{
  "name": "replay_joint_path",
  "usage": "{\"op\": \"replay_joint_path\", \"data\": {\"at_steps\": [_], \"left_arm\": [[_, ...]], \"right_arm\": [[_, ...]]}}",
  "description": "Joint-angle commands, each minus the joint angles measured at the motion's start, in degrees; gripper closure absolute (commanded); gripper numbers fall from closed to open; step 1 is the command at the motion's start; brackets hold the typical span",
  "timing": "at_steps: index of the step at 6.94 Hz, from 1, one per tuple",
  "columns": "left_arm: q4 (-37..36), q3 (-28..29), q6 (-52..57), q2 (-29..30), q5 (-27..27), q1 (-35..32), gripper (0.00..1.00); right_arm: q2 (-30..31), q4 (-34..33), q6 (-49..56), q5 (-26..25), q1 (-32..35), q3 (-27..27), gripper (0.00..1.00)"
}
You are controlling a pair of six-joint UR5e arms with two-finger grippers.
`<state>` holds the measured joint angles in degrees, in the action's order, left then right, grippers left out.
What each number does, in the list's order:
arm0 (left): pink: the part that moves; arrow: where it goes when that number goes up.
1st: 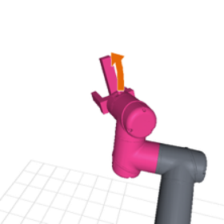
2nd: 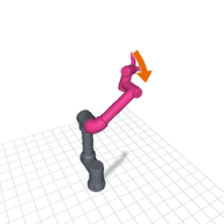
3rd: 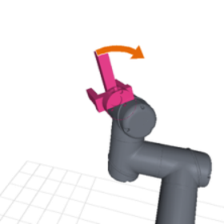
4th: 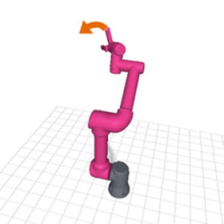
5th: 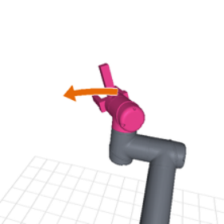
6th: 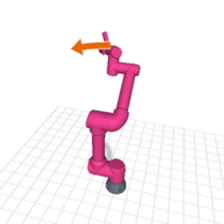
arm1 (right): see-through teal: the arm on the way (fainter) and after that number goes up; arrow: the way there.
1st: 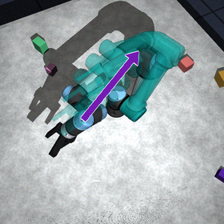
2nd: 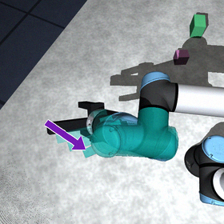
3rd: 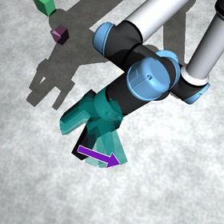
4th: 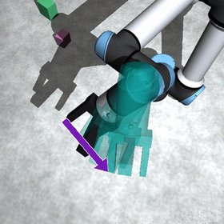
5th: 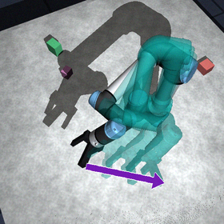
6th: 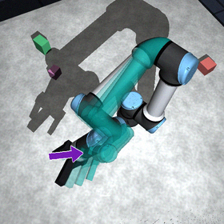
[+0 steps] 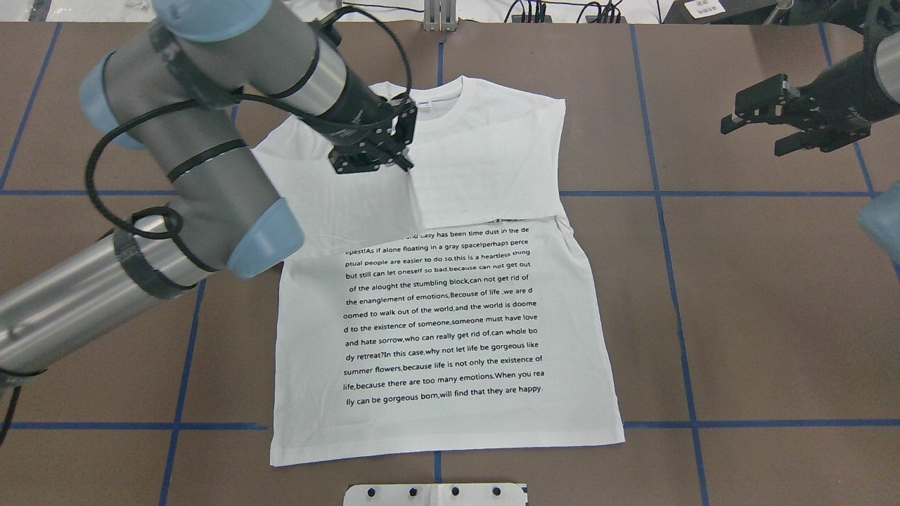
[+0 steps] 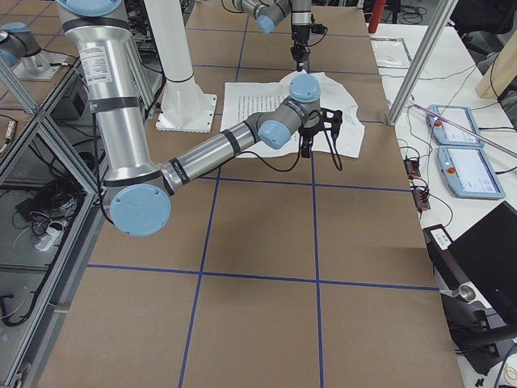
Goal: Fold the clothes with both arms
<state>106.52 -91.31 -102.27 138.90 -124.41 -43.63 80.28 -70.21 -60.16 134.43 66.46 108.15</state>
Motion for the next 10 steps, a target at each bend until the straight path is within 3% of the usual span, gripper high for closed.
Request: {"op": "replay_joint_path", "data": {"at_steps": [1,3,4,6,7,8,9,10], "left_arm": [[5.05,10.06,-3.55,10.33,9.04,4.48,1.00],[13.42,23.65,-3.20,16.64,16.72,7.23,1.00],[15.36,24.85,-3.11,16.23,19.79,9.59,1.00],[16.79,26.18,-3.28,16.58,20.87,10.93,1.00],[16.88,26.27,-3.37,16.58,23.14,12.41,0.96],[18.18,26.97,-3.72,16.75,26.03,14.08,0.66],[19.59,28.02,-3.73,16.93,27.02,15.05,0.42],[19.60,27.77,-4.60,17.45,27.03,15.15,0.36]], "right_arm": [[2.15,0.16,2.07,0.40,1.30,-0.04,0.00],[2.34,0.16,2.42,0.05,1.57,-0.48,0.00],[2.34,0.16,2.42,-0.22,1.57,-0.57,0.00],[2.25,0.25,3.03,-0.48,1.57,-1.70,0.00],[2.34,0.33,3.12,-0.40,1.57,-2.06,0.00],[2.60,0.33,3.12,-0.39,1.57,-1.80,0.00],[3.04,0.42,3.04,-0.31,1.57,-1.36,0.00],[2.52,0.42,2.25,-0.39,1.13,-1.27,0.00]]}}
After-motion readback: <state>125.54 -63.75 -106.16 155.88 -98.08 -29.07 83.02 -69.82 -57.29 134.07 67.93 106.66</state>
